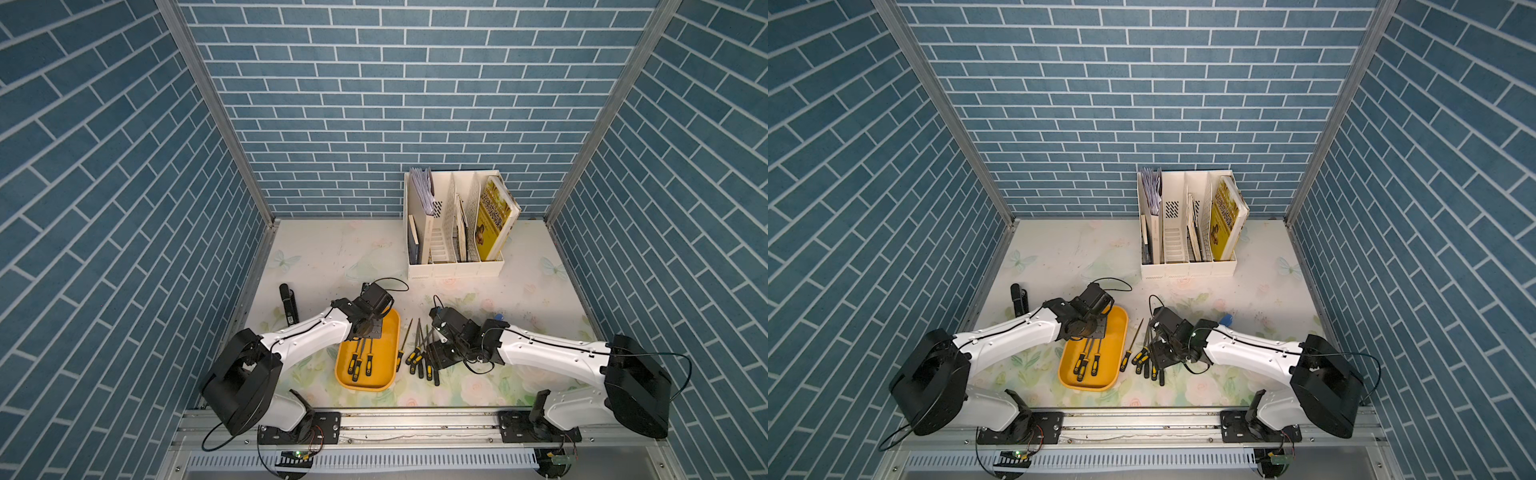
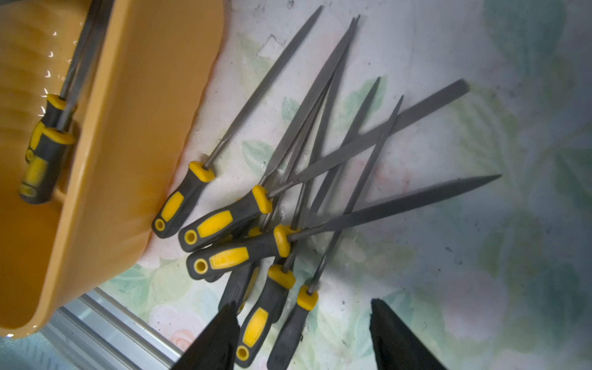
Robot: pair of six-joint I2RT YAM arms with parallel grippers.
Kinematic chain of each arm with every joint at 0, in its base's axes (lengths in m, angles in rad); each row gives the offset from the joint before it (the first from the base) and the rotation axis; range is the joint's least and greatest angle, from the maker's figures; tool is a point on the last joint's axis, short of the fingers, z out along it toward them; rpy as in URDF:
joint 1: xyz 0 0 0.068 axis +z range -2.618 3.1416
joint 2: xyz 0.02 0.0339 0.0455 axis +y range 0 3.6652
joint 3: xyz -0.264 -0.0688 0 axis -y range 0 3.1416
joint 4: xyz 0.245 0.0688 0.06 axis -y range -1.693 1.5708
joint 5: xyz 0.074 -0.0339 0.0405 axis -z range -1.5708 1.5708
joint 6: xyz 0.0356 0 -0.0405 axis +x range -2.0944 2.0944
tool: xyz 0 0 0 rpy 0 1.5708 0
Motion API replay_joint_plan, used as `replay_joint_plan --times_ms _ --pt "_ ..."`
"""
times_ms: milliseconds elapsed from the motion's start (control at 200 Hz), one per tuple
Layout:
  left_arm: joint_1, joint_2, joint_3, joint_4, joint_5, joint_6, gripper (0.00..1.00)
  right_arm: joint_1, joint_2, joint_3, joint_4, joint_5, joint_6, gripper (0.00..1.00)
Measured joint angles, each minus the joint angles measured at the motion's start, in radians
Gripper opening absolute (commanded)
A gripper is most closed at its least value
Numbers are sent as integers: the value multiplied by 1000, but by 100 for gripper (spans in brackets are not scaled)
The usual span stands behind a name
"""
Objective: Put the file tool into the storage box
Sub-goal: Place the file tool in the storage box, then pick up the file tool from the center of the board.
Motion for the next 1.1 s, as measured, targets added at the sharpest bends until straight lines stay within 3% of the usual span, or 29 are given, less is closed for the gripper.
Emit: replay_joint_plan --times_ms 435,710,1100 --pt "0 -54 19 -40 1 -13 30 13 4 -57 9 -11 3 49" --pt "0 -177 110 -87 23 -24 31 60 57 -69 50 -12 11 46" --pt "0 -198 115 -133 31 -24 31 76 93 -38 39 -5 13 38"
